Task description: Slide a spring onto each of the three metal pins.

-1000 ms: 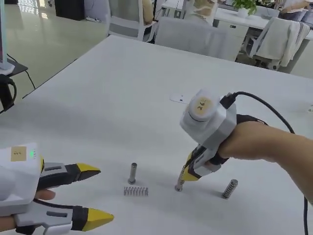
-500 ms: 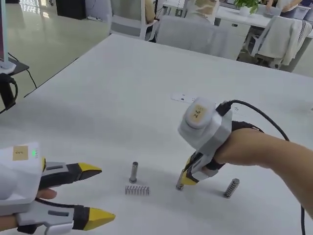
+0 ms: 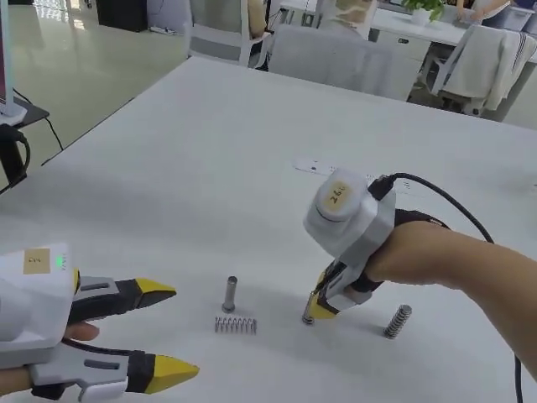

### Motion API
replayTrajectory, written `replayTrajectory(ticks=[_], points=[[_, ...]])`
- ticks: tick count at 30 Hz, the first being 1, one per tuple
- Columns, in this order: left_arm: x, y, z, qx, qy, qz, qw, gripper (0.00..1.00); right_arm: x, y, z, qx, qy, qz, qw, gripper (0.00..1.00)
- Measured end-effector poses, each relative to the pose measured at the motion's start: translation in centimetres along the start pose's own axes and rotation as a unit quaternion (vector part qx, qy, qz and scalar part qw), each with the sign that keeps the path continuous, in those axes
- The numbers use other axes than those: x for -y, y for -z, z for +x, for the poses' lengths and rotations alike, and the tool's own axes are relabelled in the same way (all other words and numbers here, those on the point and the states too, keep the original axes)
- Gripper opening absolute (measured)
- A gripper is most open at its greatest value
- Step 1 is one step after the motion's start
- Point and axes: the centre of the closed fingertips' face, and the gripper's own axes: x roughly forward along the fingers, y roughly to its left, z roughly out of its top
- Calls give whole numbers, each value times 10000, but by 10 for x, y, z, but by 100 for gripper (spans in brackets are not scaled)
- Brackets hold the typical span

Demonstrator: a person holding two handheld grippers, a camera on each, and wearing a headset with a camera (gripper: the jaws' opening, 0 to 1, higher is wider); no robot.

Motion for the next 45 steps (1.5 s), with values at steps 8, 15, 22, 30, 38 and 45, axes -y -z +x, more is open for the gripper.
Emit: replayTrajectory(ticks=[8,15,22,30,38,45], points=[[0,-1,0,15,-7,1,10000,53,-2,0,1,19,-15,-32,10000,13],[0,0,-2,12,-24,-10,10000,53,-2,1,1,37,0,-17,10000,15],[-1,-2,-1,18,-21,12,10000,53,-1,6,-1,65,34,44,10000,15],[1,-3,2,0,44,60,10000,53,-2,12,-5,76,80,115,9999,15],[5,-4,4,-20,115,104,9999,53,-8,20,-8,64,104,199,9997,15],[10,-5,4,-33,186,144,9997,53,-16,22,-10,93,120,247,9996,15]])
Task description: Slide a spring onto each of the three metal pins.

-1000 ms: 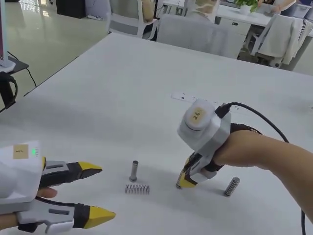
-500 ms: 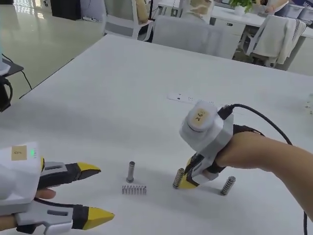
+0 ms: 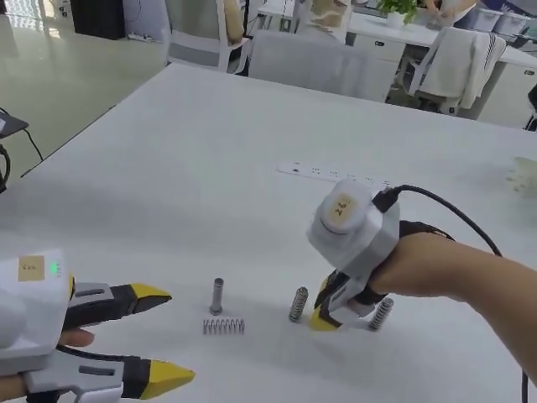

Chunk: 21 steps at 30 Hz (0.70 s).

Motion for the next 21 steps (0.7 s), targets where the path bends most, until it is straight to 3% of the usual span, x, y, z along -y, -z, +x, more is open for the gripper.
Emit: replayTrajectory(ticks=[12,21], points=[[8,-2,-3,-32,83,91,9999,53,-18,3,-1,25,-13,51,10000,14],[9,-4,-7,-45,107,166,9998,53,-28,-7,-2,107,-6,-7,9999,14]])
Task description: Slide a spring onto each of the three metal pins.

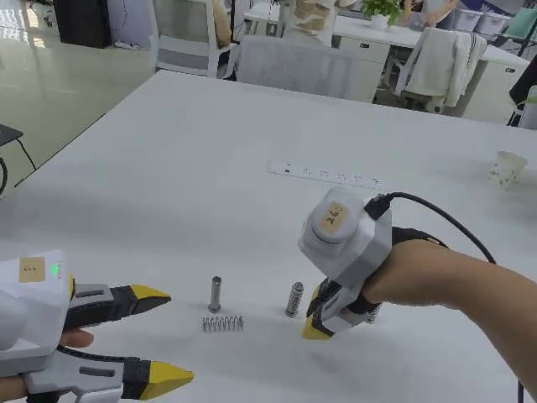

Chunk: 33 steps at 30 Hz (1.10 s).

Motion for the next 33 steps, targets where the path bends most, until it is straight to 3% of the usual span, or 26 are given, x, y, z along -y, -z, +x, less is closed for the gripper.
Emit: replayTrajectory(ticks=[14,33], points=[[-4,1,-9,-16,-13,53,10000,53,-11,-25,8,93,-73,-182,9998,15],[-9,5,-14,-7,-62,2,10000,53,-9,-56,22,219,-132,-446,9987,15]])
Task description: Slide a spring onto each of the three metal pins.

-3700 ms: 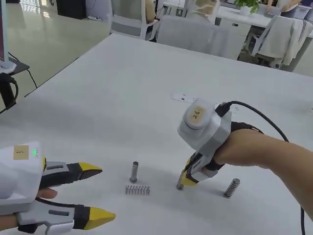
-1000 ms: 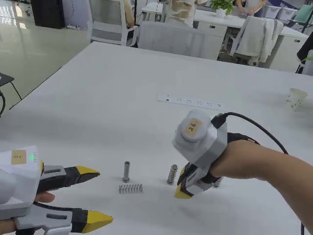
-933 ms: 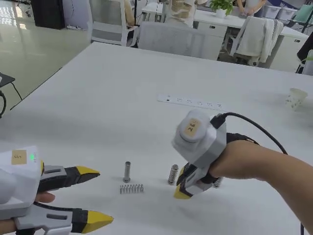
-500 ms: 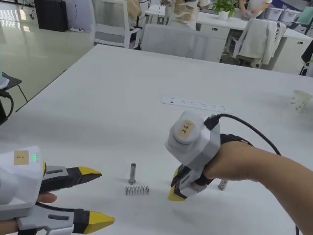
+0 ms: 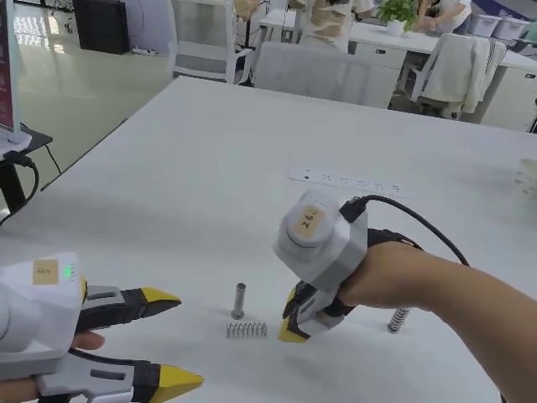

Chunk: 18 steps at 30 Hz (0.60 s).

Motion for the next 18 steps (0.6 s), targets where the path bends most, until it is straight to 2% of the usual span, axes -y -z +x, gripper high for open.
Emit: replayTrajectory(ticks=[18], points=[[-4,6,6,-40,-40,-120,9999,52,8,-10,21,19,-166,-280,9995,14]])
